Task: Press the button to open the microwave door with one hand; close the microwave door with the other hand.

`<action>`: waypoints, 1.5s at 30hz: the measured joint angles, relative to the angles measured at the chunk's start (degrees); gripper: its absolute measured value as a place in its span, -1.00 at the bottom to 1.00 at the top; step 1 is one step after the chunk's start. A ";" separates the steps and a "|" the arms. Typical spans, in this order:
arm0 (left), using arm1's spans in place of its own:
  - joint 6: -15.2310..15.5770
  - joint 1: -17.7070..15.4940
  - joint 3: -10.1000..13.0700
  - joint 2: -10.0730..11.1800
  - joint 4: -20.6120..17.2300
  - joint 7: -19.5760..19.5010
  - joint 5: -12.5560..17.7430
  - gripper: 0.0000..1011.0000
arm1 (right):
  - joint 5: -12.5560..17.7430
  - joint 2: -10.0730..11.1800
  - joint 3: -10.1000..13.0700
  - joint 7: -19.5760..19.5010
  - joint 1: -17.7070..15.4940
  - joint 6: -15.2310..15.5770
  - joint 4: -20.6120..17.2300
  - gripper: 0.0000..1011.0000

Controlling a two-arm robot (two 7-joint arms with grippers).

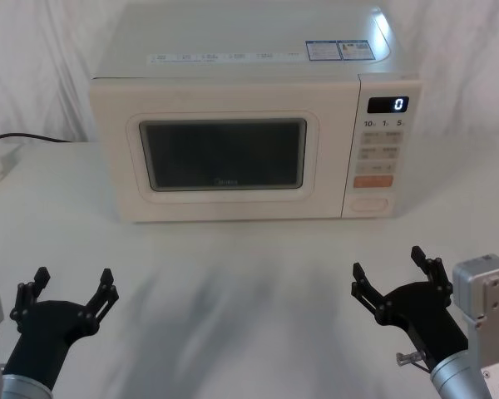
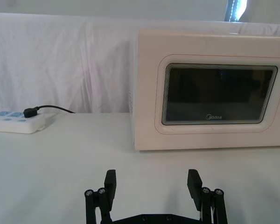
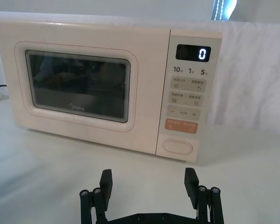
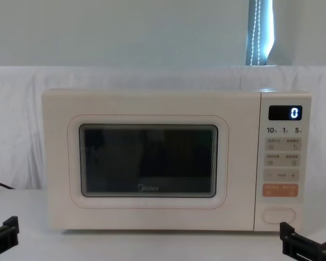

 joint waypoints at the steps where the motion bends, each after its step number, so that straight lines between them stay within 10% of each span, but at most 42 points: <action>1: 0.00 0.00 0.00 0.00 0.00 0.00 0.00 0.98 | 0.00 0.00 0.00 0.00 0.00 0.00 0.00 0.98; 33: 0.00 0.00 0.00 0.00 0.00 0.00 0.00 0.98 | 0.00 0.00 0.00 0.00 0.00 0.00 0.00 0.98; 45: 0.00 0.00 0.00 0.00 0.00 0.00 0.00 0.98 | 0.00 0.00 0.00 0.00 0.00 0.00 0.00 0.50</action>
